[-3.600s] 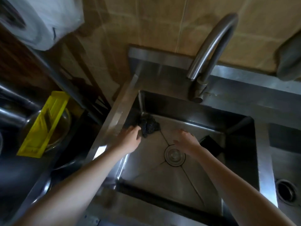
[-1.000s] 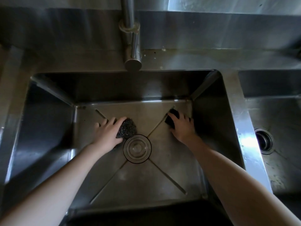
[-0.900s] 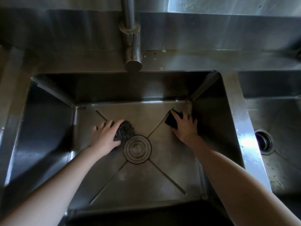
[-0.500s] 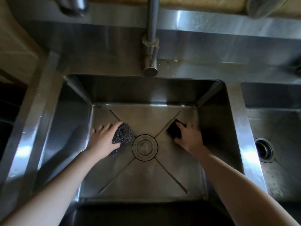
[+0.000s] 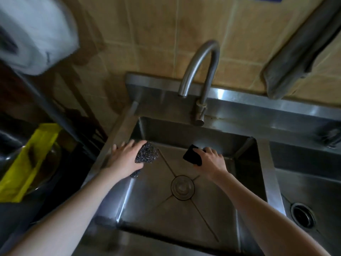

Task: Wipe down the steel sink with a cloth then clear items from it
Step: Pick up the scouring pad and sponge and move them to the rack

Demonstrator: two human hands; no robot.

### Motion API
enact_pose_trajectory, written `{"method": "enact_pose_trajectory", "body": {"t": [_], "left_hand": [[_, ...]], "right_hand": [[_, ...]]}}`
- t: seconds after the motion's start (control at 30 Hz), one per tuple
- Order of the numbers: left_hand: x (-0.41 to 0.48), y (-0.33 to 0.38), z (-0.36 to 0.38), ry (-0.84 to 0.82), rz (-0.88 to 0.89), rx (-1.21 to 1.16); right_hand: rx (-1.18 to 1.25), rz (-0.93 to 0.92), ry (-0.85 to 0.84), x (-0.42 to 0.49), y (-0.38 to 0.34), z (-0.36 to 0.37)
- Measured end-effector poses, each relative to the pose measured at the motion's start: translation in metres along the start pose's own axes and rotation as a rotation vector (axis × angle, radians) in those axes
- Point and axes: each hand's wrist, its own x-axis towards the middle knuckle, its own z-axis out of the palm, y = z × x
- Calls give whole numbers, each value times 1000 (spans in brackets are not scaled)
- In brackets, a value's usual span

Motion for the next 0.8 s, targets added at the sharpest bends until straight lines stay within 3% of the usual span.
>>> {"method": "enact_pose_trajectory", "body": {"t": [0.3, 0.8], "left_hand": [[-79, -59, -90, 148, -181, 33], [-276, -173, -171, 261, -645, 17]], "right_hand": [[66, -166, 53, -22, -93, -76], [90, -649, 50, -62, -295, -140]]}}
